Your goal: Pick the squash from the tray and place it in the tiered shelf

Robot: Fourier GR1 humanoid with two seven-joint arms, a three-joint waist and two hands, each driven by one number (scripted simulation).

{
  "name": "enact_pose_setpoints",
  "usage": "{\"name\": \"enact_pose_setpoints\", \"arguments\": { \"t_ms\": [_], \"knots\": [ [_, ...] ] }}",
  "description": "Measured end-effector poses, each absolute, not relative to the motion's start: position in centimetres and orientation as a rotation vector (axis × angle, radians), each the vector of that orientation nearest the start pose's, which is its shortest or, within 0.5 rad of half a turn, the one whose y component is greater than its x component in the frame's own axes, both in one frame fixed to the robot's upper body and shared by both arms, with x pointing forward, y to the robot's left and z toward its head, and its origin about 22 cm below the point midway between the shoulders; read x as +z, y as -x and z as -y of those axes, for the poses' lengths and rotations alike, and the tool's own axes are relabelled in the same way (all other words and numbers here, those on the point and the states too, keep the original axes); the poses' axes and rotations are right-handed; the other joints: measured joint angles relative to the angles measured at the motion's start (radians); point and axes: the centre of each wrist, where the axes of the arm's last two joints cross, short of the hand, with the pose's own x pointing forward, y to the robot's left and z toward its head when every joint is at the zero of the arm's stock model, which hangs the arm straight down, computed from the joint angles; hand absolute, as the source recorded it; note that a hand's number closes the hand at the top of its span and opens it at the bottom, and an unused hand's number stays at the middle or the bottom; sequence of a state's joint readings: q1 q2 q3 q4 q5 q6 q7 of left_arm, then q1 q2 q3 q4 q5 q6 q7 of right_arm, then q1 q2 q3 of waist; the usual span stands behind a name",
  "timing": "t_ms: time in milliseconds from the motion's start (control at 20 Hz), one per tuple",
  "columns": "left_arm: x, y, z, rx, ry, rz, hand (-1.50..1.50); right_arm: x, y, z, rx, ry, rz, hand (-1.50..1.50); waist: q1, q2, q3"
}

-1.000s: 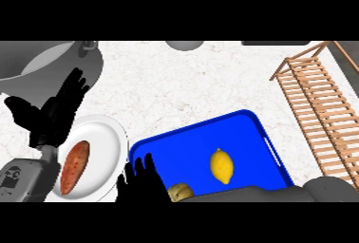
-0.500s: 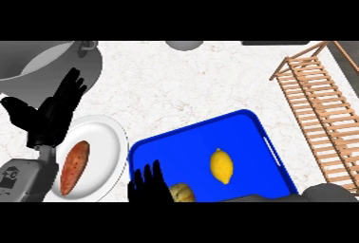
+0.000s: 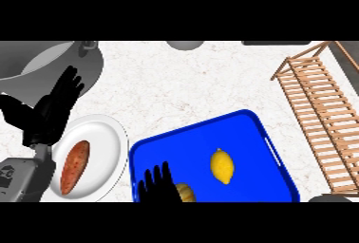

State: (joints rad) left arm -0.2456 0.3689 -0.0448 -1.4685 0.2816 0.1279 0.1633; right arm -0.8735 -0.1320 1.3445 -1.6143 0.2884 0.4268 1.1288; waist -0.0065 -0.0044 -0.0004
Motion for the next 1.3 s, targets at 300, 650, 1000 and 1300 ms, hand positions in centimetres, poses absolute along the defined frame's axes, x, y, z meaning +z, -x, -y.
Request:
{"name": "enact_pose_setpoints", "arguments": {
  "t_ms": [300,650,1000,1300],
  "knots": [
    [6.4,-30.5,-28.3,-0.045,-0.098,1.523,0.00,6.5,-17.2,-1.0,2.138,0.700,0.958,-1.50,0.001,0.002,0.000],
    [6.4,-30.2,-27.9,-0.054,-0.091,1.529,0.00,4.4,-18.1,-1.0,2.116,0.720,0.912,-1.50,0.006,0.003,0.000],
    [6.8,-29.4,-27.8,-0.051,-0.100,1.530,0.00,2.6,-17.8,-0.8,2.113,0.730,0.870,1.50,0.008,-0.001,0.001],
    [6.6,-29.5,-27.2,-0.050,-0.087,1.528,0.00,2.1,-18.3,-0.7,2.142,0.784,0.951,1.50,0.010,-0.001,0.002]
  ]
}}
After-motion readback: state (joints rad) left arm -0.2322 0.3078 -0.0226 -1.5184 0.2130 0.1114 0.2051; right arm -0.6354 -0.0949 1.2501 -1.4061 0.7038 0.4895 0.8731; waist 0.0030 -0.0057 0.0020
